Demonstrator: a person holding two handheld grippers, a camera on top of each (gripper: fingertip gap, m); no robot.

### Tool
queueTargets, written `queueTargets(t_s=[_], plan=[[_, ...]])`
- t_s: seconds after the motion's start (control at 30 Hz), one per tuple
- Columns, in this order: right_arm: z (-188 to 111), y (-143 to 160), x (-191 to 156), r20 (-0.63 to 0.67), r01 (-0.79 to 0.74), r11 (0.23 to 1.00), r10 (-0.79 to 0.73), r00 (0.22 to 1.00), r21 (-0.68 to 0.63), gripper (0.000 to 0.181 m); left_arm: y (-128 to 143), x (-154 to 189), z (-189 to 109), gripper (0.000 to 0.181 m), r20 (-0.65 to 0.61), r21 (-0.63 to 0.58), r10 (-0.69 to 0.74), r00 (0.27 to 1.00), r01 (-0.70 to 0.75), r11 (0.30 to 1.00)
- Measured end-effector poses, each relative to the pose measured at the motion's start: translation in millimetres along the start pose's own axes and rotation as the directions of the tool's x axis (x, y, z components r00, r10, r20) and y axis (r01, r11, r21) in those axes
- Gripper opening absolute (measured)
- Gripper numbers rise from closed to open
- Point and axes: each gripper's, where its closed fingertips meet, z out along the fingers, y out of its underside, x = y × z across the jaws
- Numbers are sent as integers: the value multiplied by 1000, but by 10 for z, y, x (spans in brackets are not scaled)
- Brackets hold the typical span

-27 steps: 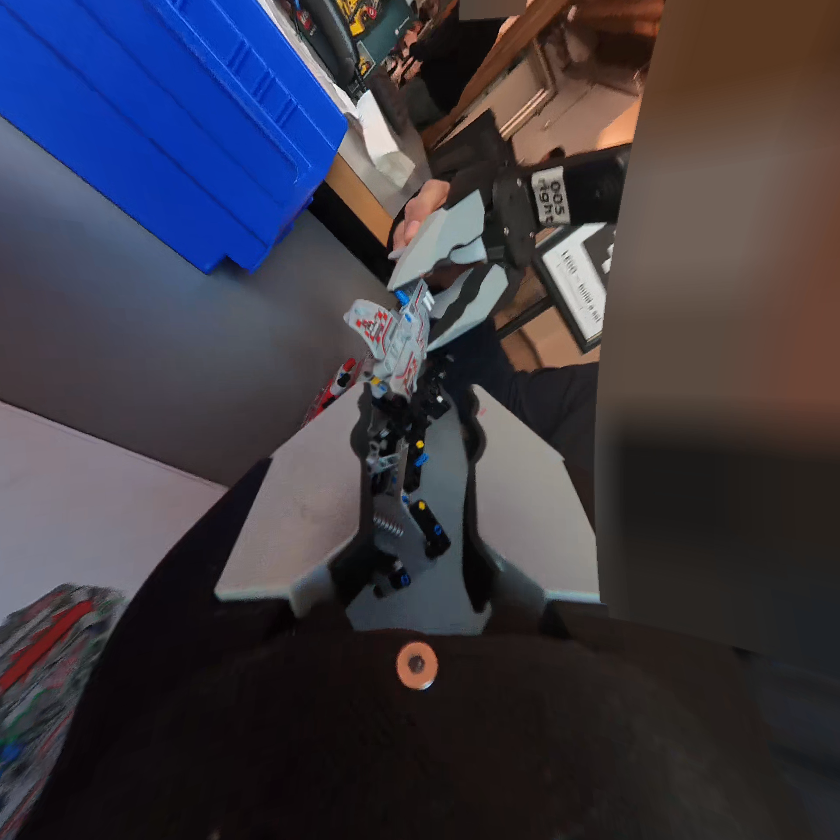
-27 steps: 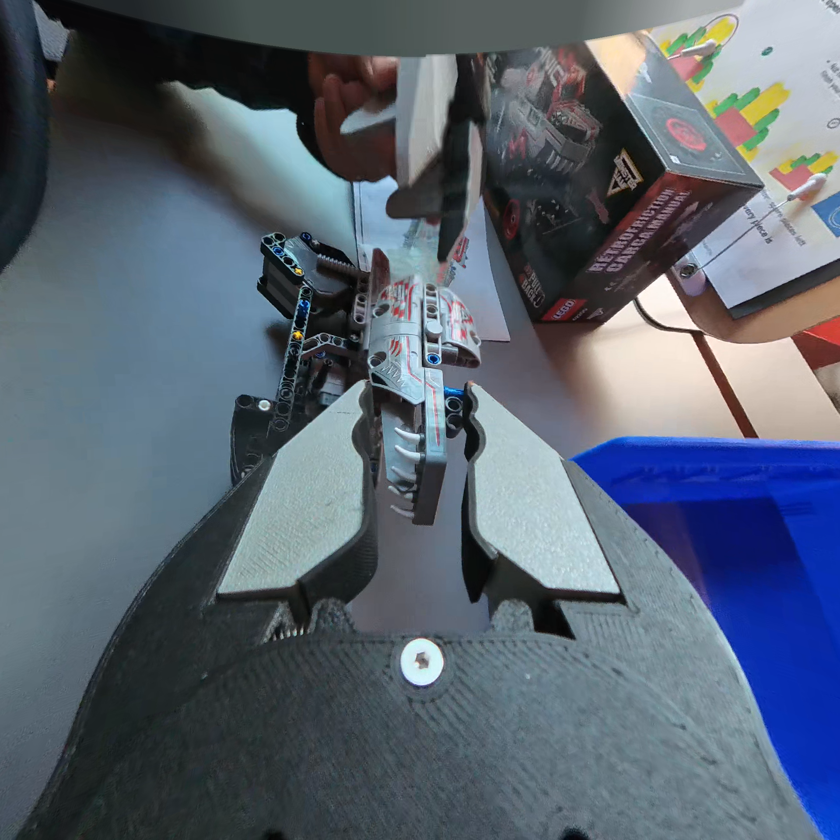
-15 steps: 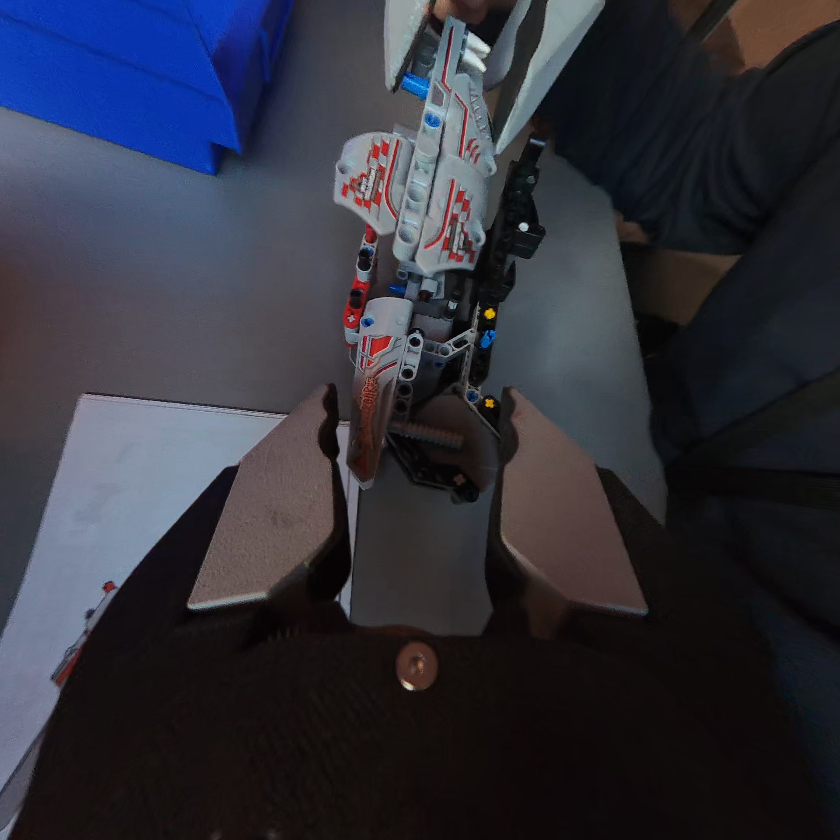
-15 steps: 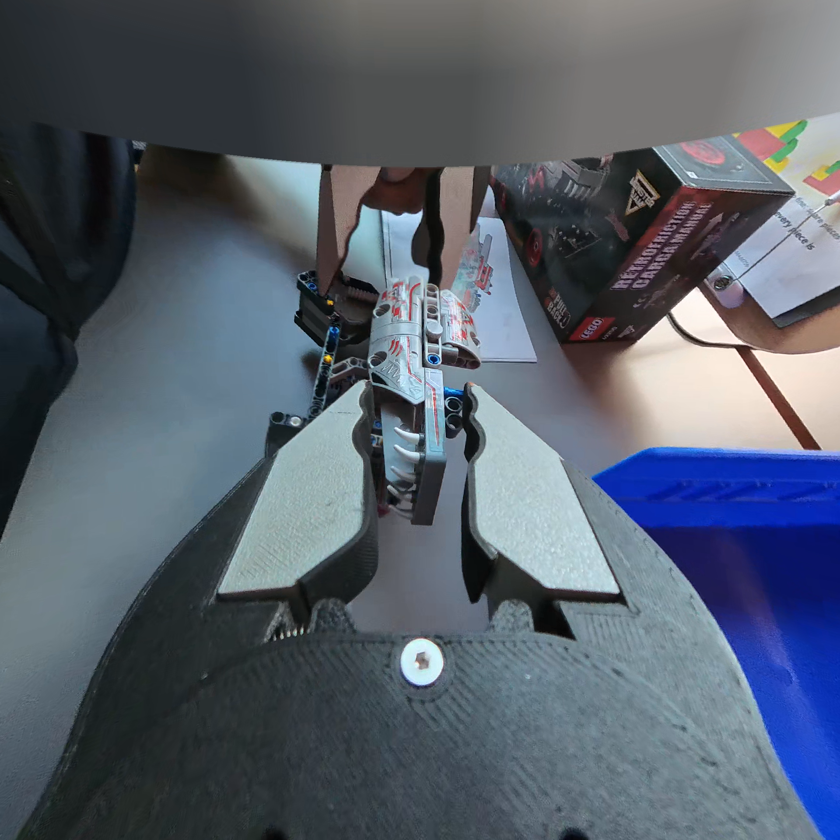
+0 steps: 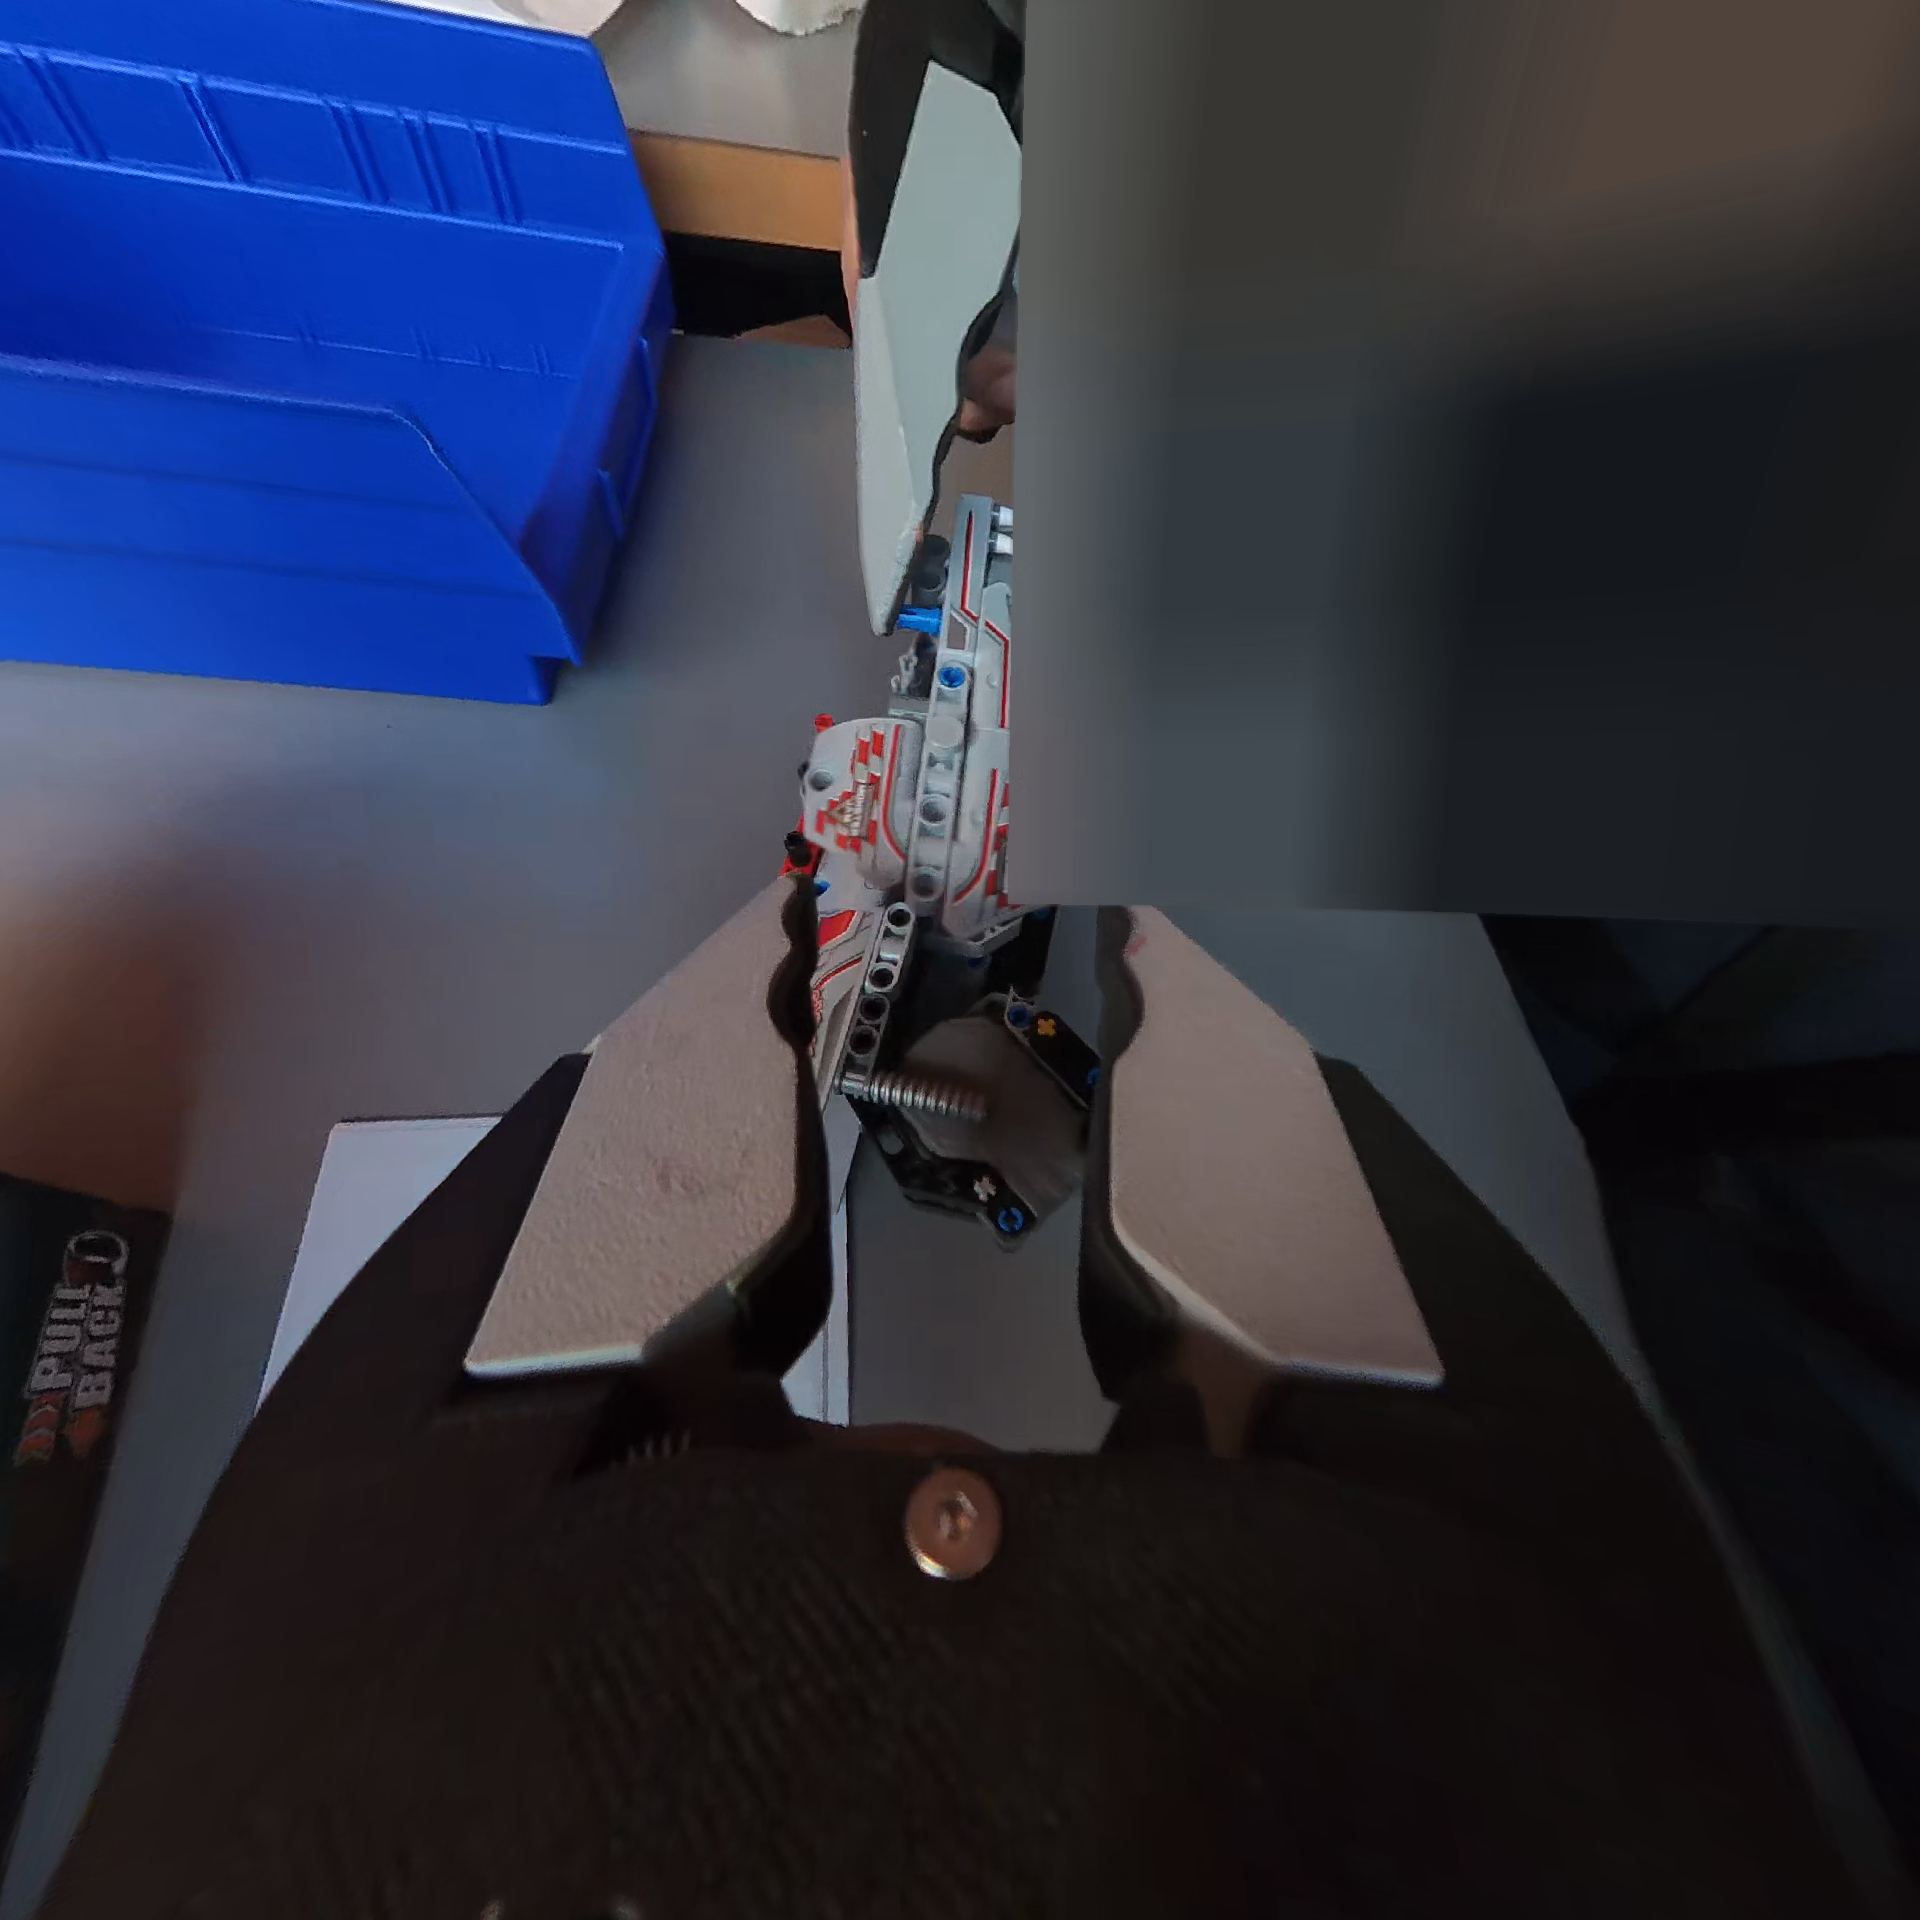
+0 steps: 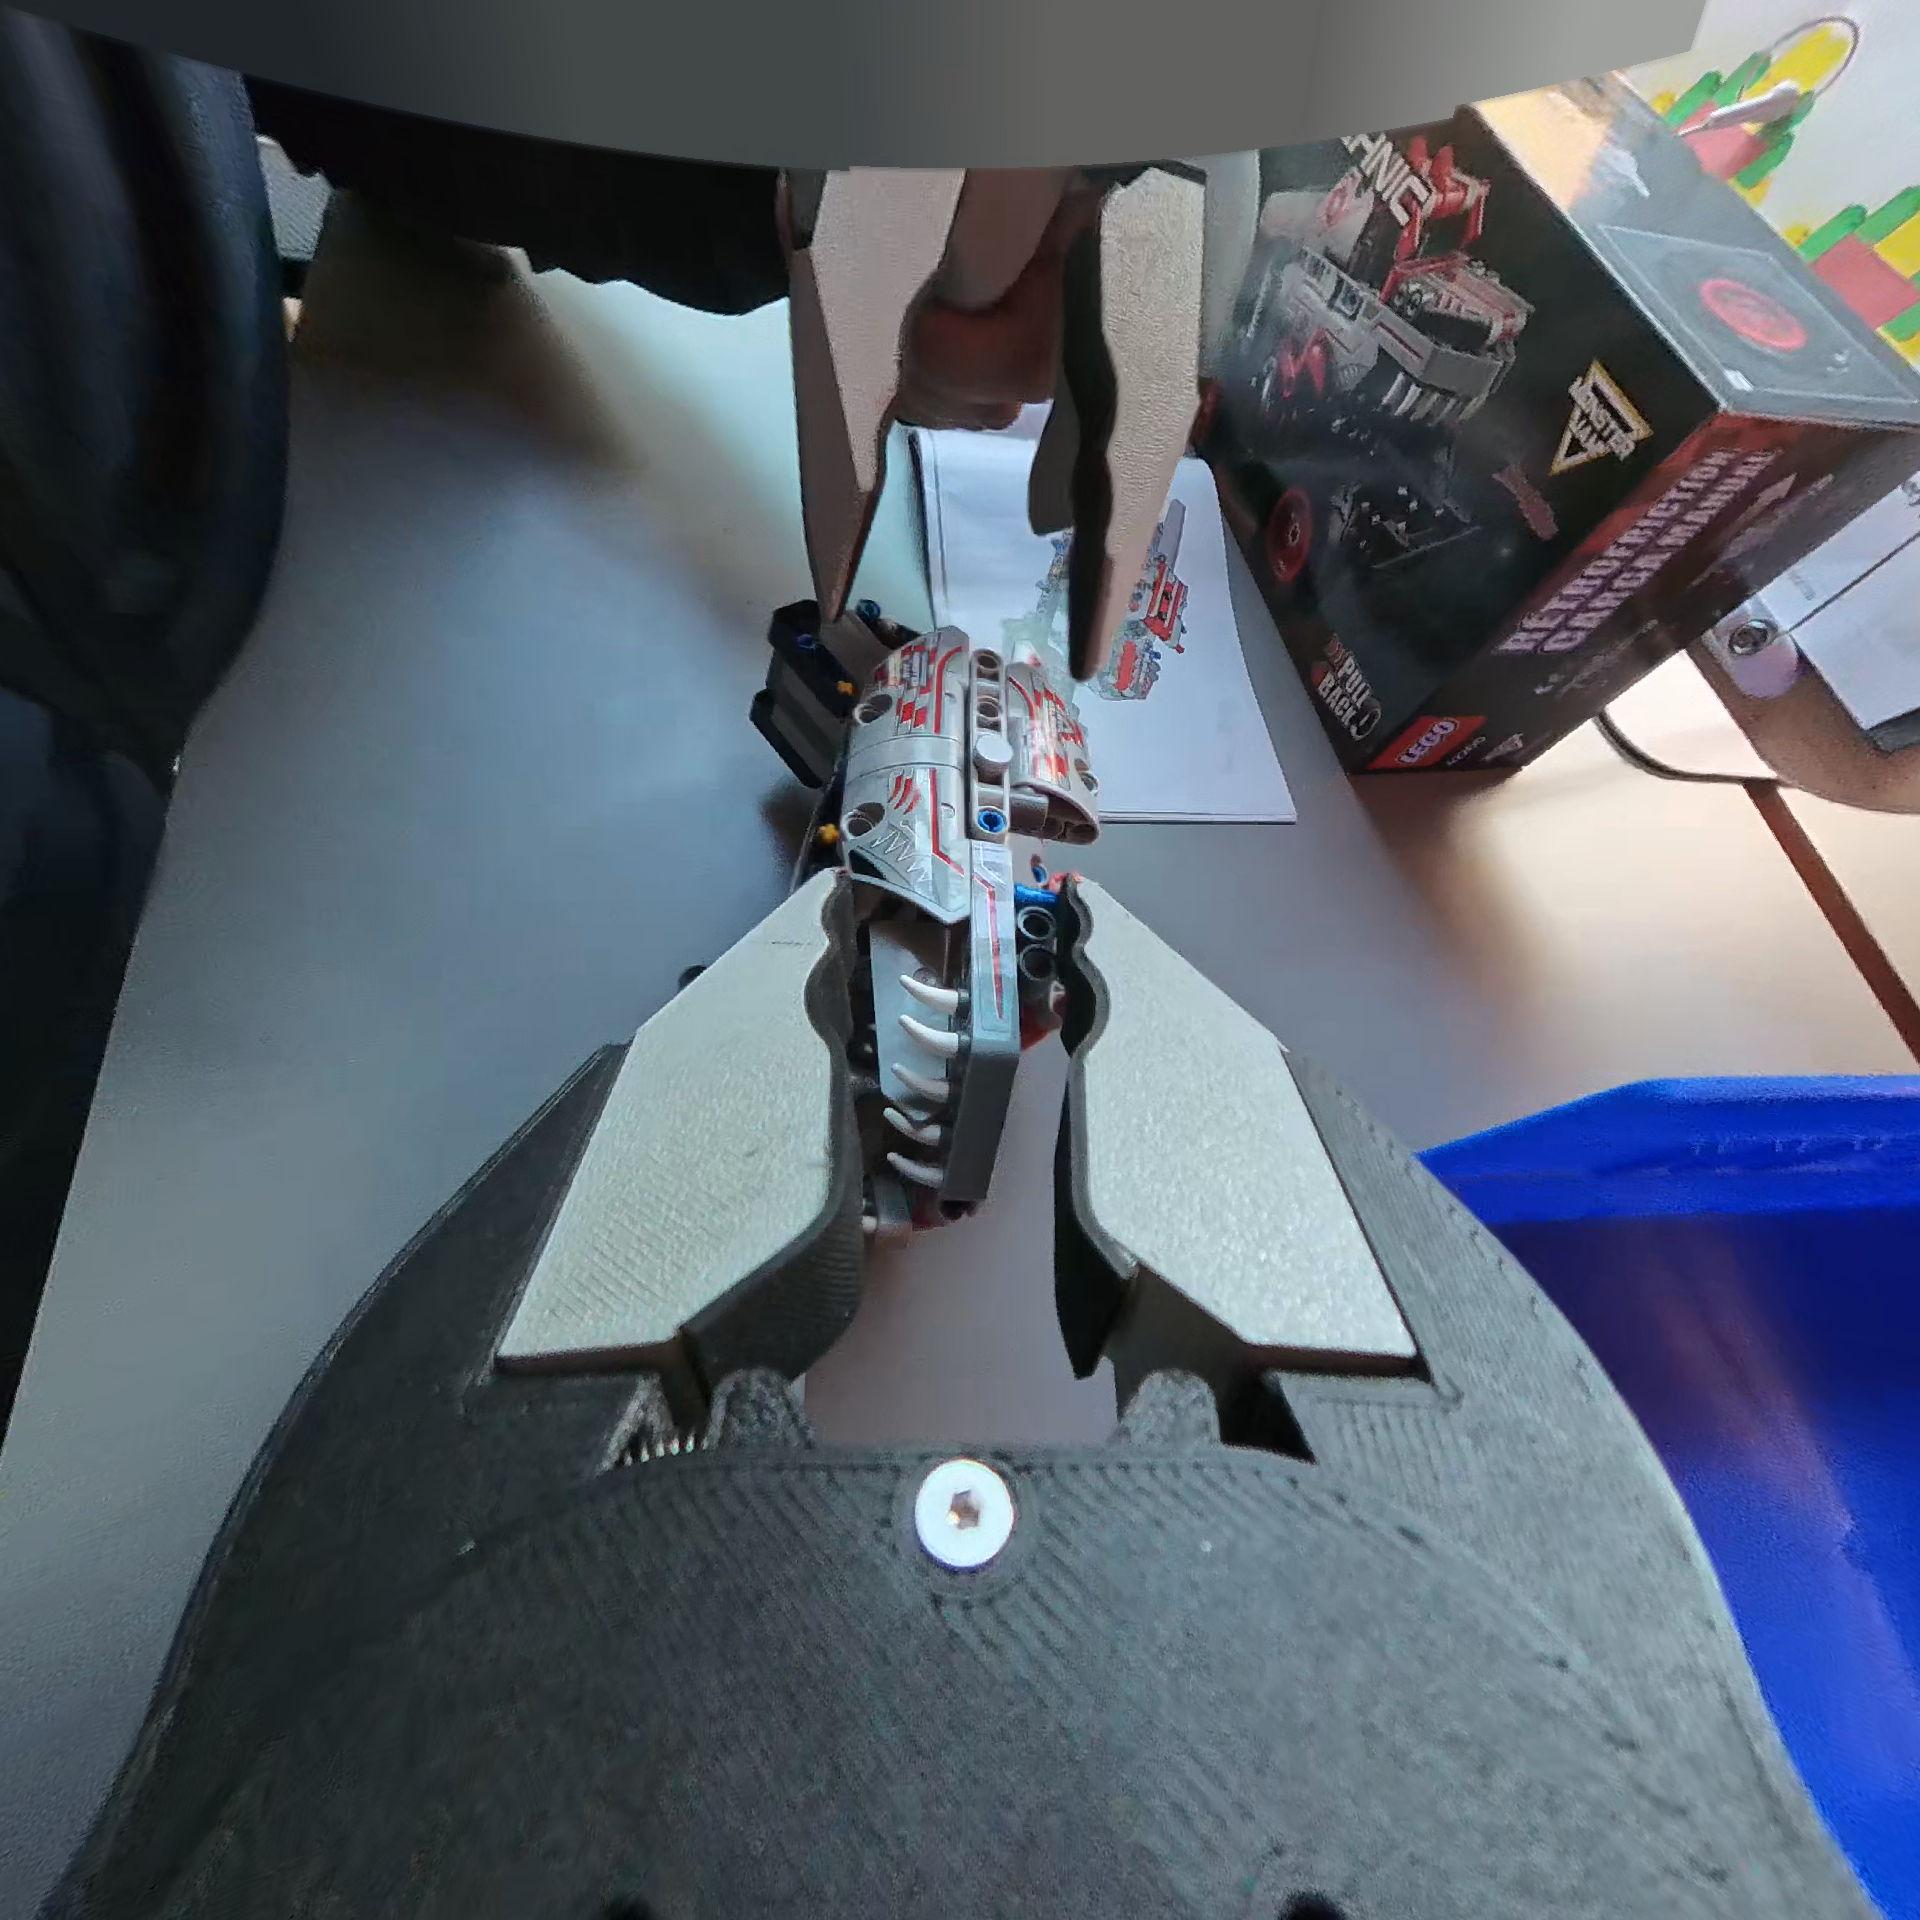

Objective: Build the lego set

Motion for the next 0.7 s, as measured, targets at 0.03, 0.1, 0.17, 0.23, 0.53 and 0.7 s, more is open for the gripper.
queueTargets(t_s=[0.03, 0.1, 0.17, 0.23, 0.53, 0.7], plan=[[1, 7, 18, -7, -12, 1000, 12, 1000, -11, 37, 10, -7, 16, 50, 7, -15, 6, 1000, -6, 1000], [-20, -26, 38, -32, -25, 1000, 24, 999, -9, 37, 28, -1, 40, 49, 14, -46, 40, 999, -39, 998], [-55, -84, 10, -38, -32, 999, 33, 999, 4, 37, -8, 28, 43, 46, 25, -44, 99, 995, -98, 994], [-75, -125, -28, -34, -47, 999, 47, 998, 12, 37, -36, 28, 44, 43, 60, -53, 168, 984, -164, 985], [-17, -37, -33, -79, -32, 999, 34, 996, 20, 37, 45, -17, 88, 35, 111, -73, 230, 967, -222, 972], [63, 110, -86, -98, -31, 998, 25, 995, -62, 31, 84, 33, 94, 26, 39, -51, 167, 985, -165, 985]])
